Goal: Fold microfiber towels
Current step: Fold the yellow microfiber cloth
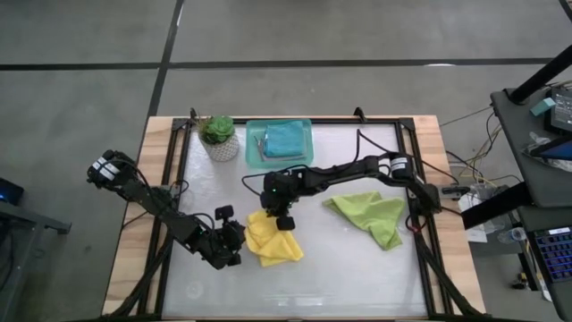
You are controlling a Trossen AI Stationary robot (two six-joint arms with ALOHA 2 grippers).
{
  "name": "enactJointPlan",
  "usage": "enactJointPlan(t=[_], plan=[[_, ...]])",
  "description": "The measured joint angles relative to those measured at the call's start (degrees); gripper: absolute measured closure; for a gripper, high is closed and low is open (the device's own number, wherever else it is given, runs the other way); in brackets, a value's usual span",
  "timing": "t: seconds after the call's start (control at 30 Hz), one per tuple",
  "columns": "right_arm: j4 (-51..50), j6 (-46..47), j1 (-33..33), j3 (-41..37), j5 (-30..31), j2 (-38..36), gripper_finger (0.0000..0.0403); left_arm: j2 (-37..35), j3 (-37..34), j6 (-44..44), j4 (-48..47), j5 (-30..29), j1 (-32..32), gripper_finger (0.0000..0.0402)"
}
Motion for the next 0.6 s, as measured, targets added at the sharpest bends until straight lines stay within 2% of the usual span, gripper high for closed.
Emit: enactJointPlan(t=[0.1,0.37,0.6], plan=[[-1.3,-1.1,0.0,0.0,0.0,-0.7,0.0388,0.0,0.0,0.4,0.0,-1.1,0.0,0.0301],[-7.8,-2.5,0.2,0.0,0.0,-6.8,0.0393,-1.5,0.0,3.6,-0.5,-5.6,0.4,0.0301],[-12.8,-6.5,1.9,-0.3,0.0,-8.8,0.0394,-0.5,-0.1,5.2,-0.5,-8.7,5.0,0.0301]])
